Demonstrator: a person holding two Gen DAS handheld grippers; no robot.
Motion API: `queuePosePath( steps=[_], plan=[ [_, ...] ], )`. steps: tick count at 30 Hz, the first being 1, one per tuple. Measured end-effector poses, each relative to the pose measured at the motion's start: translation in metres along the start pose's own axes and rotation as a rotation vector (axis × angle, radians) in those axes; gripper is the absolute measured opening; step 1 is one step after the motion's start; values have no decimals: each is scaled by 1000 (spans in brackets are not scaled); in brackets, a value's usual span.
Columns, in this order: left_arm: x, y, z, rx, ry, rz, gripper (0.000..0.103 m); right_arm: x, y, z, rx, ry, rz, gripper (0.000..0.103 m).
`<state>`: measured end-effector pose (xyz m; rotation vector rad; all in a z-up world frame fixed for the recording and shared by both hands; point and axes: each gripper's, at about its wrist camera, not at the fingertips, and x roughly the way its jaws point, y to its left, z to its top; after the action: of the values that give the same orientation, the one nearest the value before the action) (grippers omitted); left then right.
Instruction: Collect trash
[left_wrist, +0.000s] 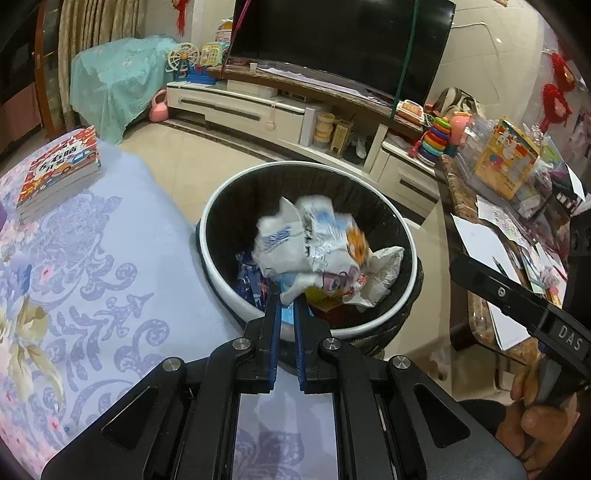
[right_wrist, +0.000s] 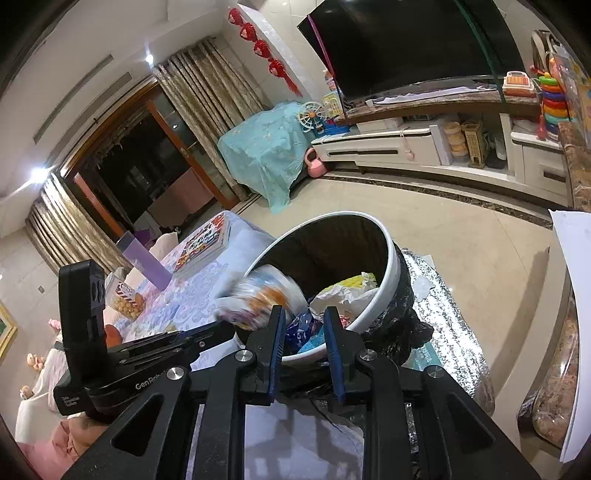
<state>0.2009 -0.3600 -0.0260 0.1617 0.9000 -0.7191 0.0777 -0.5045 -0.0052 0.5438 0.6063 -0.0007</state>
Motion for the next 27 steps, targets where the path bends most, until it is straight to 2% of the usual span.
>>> queuePosePath(
  steps=[4,11,13,15,16,17,18,20,22,24,27],
  plan=[
    [1,2,1,-2,2,0,11,-1,-2,0,9,-5,-1,24],
    [-5,8,-2,-21,-12,12,39,-5,-3,0,24,-9,-1,26],
    [-8,11,-4,-31,-16,18,46,-6,-2,-1,25,-11,-1,35],
    [-12,15,-7,-44,-24,24,53,-8,1,-1,24,-17,-1,51],
    [-14,16,-8,-50,-25,27,60,-9,2,-2,23,-19,-2,55],
    [-16,18,-8,-59,-25,33,67,-9,3,-2,24,-20,-1,65],
    [-20,20,-10,-70,-32,37,68,-10,4,-3,27,-21,3,80],
    [-26,24,-14,-81,-39,44,74,-12,7,-3,36,-25,11,93],
    [-31,28,-19,-97,-43,62,81,-15,9,-5,35,-32,5,97],
    [-40,34,-26,-116,-55,68,82,-15,10,-7,38,-30,-1,102],
    [-51,43,-38,-149,-71,89,86,-16,14,-12,45,-22,-11,102]
  ],
)
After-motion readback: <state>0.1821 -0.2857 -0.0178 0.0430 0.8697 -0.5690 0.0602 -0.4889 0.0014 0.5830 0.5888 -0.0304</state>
